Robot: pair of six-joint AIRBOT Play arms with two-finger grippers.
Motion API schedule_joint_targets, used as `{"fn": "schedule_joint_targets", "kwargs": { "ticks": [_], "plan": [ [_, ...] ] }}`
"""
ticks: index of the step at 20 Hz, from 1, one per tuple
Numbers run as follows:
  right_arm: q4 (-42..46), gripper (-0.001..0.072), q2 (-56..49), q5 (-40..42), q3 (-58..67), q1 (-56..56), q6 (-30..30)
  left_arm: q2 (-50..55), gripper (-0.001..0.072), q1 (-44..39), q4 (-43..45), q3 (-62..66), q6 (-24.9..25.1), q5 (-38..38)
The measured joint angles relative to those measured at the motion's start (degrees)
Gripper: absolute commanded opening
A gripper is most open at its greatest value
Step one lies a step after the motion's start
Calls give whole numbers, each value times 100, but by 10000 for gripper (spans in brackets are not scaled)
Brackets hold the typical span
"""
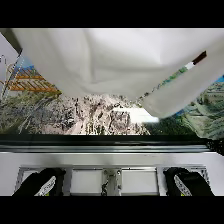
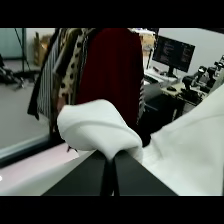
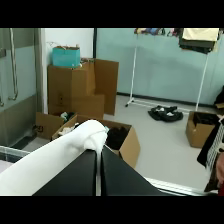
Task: Fold the clothes and pants, and hang the long-sleeved shirts on hangers.
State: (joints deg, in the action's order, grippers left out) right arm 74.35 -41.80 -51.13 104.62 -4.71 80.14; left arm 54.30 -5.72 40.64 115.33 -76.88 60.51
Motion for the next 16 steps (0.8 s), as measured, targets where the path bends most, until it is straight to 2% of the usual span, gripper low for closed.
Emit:
{"fn": "schedule_joint_targets", "kwargs": {
  "ticks": [3,6,11,16],
  "plan": [
    [4,17,26,31,0,0,48,-170,14,22,382,63,22,-122],
    [4,17,-175,-52,-2,0,256,101,14,28,603,87,17,-39],
    [149,16,-1071,-621,-9,0,413,1388,13,31,748,87,-94,619],
    [577,14,-2059,-1300,-15,0,306,2616,12,31,802,87,-223,1093]
  ]
}}
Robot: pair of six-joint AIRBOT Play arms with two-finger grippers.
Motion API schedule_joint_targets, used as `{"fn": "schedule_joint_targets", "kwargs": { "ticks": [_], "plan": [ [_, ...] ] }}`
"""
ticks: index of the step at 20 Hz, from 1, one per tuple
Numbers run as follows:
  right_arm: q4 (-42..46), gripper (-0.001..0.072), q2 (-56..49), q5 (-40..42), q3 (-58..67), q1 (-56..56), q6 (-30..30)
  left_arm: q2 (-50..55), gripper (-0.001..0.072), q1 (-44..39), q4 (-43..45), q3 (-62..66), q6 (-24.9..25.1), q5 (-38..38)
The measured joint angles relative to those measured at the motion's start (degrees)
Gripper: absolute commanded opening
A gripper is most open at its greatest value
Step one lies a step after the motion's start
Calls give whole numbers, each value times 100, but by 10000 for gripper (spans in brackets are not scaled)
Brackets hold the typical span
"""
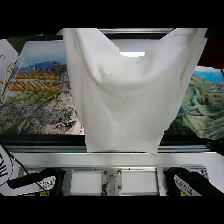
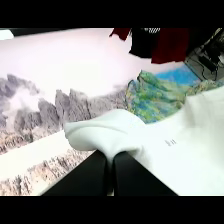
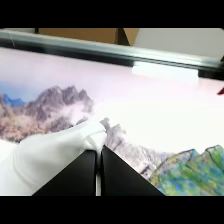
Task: Fold the clothes and pants, and hang the long-sleeved shirts on hangers.
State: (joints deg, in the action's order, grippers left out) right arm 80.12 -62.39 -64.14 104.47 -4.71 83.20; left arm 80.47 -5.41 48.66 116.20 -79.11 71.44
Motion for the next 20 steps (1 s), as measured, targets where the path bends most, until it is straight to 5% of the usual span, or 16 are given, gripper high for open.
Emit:
{"fn": "schedule_joint_targets", "kwargs": {
  "ticks": [5,10,11,12,13,15,20],
  "plan": [
    [446,14,24,-866,-789,0,-251,-157,14,-254,780,-883,-46,669],
    [861,32,839,-1161,-3287,0,-284,-1279,14,-979,1611,-4006,-63,560],
    [896,133,955,-1139,-3834,0,-245,-1464,13,-1167,1663,-4690,-68,367],
    [931,439,1023,-1095,-4301,0,-173,-1631,14,-1390,1720,-5399,-83,81],
    [951,642,1064,-1040,-4706,0,-79,-1755,14,-1606,1759,-5998,-90,-188],
    [975,577,1078,-964,-5278,0,68,-1926,14,-2033,1803,-6948,-149,-658],
    [824,576,1040,-909,-5204,-98,238,-2070,14,-2649,1849,-7938,-251,-1163]
  ]
}}
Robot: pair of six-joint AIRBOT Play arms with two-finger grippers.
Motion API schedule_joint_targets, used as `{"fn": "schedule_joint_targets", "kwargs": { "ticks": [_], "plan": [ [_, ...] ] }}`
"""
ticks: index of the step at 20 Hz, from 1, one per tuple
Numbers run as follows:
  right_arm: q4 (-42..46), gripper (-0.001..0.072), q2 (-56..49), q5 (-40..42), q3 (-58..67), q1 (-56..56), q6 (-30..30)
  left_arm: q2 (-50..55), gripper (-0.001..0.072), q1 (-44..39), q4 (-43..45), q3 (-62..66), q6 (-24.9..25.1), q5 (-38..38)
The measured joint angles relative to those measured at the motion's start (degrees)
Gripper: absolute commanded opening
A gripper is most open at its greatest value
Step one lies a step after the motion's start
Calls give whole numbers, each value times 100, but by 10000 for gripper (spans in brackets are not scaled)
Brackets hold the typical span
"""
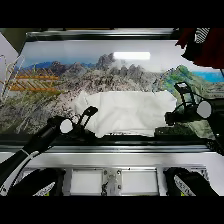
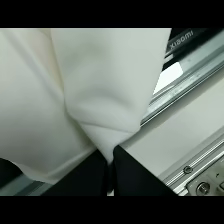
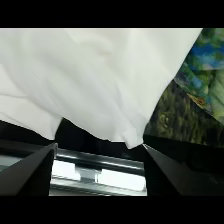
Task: Fold the clothes and pants, and hang the long-sleeved shirts on hangers.
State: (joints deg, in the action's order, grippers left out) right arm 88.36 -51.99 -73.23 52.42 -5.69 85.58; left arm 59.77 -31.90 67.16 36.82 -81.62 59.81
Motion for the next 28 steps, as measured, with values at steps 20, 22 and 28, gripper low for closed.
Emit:
{"fn": "schedule_joint_targets", "kwargs": {
  "ticks": [20,22,28],
  "plan": [
    [1565,435,-4848,-960,3648,-2861,3792,-26,14,-146,17,-227,-42,-260],
    [1624,436,-4994,-1104,3703,-2839,4033,-26,14,-146,15,-227,-39,-289],
    [1755,451,-5147,-1484,3755,-2688,4736,-26,14,-146,15,-229,-24,-328]
  ]
}}
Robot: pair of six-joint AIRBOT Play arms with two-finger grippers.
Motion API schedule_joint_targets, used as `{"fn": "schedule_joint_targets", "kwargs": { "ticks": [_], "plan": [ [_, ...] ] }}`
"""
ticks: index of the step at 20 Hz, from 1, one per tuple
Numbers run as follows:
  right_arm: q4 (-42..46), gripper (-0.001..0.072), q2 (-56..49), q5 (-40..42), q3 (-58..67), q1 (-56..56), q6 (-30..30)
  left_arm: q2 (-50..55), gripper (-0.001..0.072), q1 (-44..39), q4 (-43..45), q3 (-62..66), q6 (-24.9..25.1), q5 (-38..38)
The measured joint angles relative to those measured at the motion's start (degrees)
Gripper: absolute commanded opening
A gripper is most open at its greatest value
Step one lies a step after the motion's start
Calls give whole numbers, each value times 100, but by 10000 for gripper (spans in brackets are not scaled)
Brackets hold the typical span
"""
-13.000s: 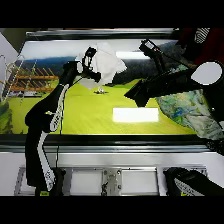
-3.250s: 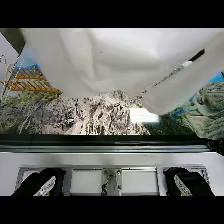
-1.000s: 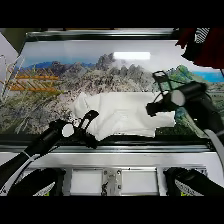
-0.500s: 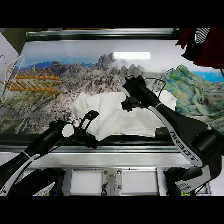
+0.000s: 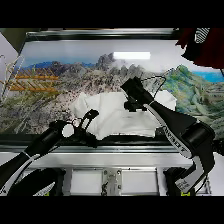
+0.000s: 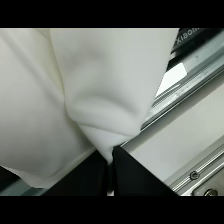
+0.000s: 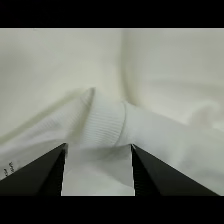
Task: Fold the clothes and pants, and hang the long-sleeved shirts on hangers.
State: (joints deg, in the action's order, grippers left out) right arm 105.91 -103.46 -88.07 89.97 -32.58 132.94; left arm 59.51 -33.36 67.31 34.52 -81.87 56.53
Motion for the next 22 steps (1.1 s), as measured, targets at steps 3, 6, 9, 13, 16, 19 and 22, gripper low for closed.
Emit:
{"fn": "schedule_joint_targets", "kwargs": {
  "ticks": [3,6,9,13,16,19,22],
  "plan": [
    [-2,452,-15,127,7,20,295,0,14,0,0,0,0,-24],
    [-7,452,-22,243,7,42,457,0,14,0,2,0,0,-44],
    [2,450,-22,302,7,105,514,0,14,0,2,0,0,-52],
    [22,450,-55,323,7,181,555,0,14,0,2,0,-2,-63],
    [15,450,-160,291,7,188,557,0,14,0,2,0,-2,-63],
    [-4,449,-234,238,7,190,555,0,14,0,2,0,-2,-63],
    [-2,448,-275,149,9,192,544,0,14,0,2,0,-2,-66]
  ]
}}
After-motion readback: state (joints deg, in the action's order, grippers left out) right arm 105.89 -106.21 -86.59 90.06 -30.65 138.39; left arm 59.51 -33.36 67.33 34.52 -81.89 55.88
